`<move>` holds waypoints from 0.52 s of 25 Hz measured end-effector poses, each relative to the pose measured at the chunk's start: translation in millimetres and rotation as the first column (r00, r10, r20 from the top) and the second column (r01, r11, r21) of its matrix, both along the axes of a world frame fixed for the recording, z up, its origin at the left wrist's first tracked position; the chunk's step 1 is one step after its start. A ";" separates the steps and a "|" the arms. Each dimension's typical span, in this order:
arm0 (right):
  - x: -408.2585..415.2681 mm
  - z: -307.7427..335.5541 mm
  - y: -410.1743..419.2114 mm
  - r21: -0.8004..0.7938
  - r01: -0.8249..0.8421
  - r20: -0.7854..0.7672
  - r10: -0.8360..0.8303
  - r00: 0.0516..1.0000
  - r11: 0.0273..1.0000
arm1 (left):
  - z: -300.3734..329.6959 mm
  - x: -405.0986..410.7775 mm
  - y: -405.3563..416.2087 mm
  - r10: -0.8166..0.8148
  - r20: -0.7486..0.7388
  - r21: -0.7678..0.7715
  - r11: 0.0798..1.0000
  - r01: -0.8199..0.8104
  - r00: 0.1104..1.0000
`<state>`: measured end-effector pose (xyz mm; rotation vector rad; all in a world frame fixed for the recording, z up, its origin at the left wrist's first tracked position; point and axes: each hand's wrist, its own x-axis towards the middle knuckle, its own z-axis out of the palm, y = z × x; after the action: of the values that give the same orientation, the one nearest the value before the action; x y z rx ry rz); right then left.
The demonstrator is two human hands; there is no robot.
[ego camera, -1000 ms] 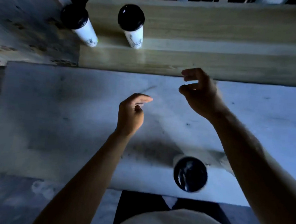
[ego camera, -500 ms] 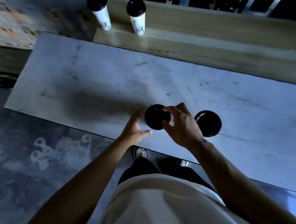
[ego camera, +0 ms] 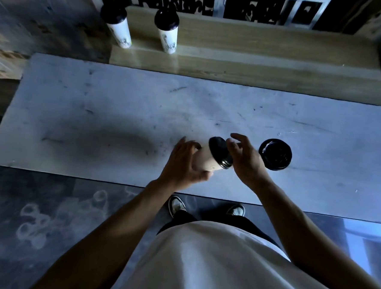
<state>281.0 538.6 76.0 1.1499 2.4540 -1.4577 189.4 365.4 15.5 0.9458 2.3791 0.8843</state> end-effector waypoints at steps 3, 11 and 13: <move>-5.0 3.1 -7.6 -0.268 0.126 -0.057 -0.146 0.988 0.955 | 37.4 -0.6 -5.8 -0.040 -0.070 -0.099 0.994 0.033 0.997; -11.4 18.9 -23.9 -0.614 0.315 0.022 -0.383 0.924 0.724 | 72.4 19.1 -1.8 -0.144 -0.399 -0.306 0.952 0.017 0.906; -9.5 20.0 -20.8 -0.640 0.283 0.022 -0.351 0.936 0.715 | 77.3 24.0 4.4 -0.130 -0.423 -0.307 0.952 -0.007 0.897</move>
<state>271.5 517.8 96.0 1.3748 1.5844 -2.2461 213.5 369.8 92.7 1.1829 2.7322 0.2773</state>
